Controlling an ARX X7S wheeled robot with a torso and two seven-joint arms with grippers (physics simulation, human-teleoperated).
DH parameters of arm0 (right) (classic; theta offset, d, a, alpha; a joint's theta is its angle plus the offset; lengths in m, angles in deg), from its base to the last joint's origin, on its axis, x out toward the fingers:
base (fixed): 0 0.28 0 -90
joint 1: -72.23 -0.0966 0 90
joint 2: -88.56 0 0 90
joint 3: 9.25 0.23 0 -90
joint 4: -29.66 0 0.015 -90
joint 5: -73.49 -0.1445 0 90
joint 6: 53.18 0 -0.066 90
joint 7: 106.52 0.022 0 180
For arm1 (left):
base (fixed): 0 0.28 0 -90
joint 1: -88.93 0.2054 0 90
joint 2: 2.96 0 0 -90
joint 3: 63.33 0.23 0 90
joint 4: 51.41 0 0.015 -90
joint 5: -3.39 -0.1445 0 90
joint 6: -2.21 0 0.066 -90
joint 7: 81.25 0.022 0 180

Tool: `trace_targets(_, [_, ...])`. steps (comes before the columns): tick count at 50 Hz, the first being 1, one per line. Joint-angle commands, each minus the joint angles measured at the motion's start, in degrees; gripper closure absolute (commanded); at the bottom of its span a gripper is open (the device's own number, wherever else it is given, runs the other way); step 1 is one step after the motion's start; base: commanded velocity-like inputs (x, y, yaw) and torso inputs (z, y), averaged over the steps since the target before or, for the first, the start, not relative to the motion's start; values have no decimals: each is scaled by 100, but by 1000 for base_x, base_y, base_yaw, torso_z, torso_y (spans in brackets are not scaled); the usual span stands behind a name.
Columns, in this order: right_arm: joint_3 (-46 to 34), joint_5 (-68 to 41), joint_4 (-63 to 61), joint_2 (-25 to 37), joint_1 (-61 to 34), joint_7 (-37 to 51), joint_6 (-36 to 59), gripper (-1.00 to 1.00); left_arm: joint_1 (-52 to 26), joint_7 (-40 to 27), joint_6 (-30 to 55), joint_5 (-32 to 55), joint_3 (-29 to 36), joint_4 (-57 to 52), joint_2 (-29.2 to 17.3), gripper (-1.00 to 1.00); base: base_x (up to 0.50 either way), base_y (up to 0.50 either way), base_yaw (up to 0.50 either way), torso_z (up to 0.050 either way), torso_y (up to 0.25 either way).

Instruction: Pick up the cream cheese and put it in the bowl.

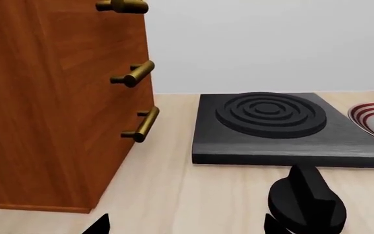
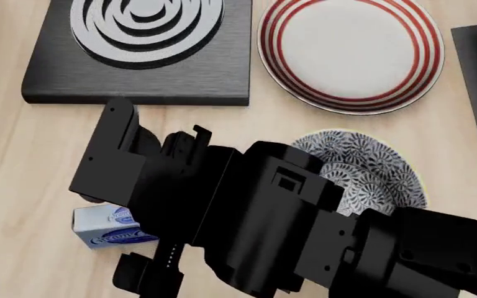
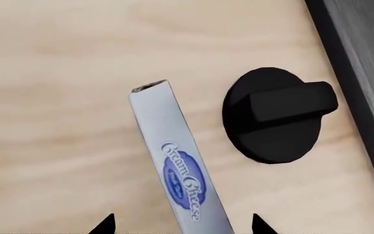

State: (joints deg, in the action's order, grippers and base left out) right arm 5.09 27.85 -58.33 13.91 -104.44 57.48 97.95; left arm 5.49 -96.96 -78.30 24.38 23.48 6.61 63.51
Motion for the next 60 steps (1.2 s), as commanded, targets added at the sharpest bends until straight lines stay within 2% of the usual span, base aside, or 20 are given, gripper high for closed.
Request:
trace_targets(1, [-215, 189, 299, -103, 68, -106, -162, -100, 8, 10, -51, 4, 6, 30, -12, -100, 0, 0, 0, 0, 0])
trace_targets(41, [-546, 545, 1037, -389, 54, -250, -389, -100, -86, 70, -157, 77, 41, 310, -40, -100, 0, 0, 0, 0, 0])
trace_targets(42, [-553, 548, 1016, -384, 52, -239, -378, 100, -101, 71, -150, 83, 45, 333, -39, -100, 0, 0, 0, 0, 0])
trace_targets(60, [-406, 476, 813, -290, -24, -79, -282, 100, -208, 47, -134, 19, 180, 499, 9, -100, 1, 0, 1, 0, 0])
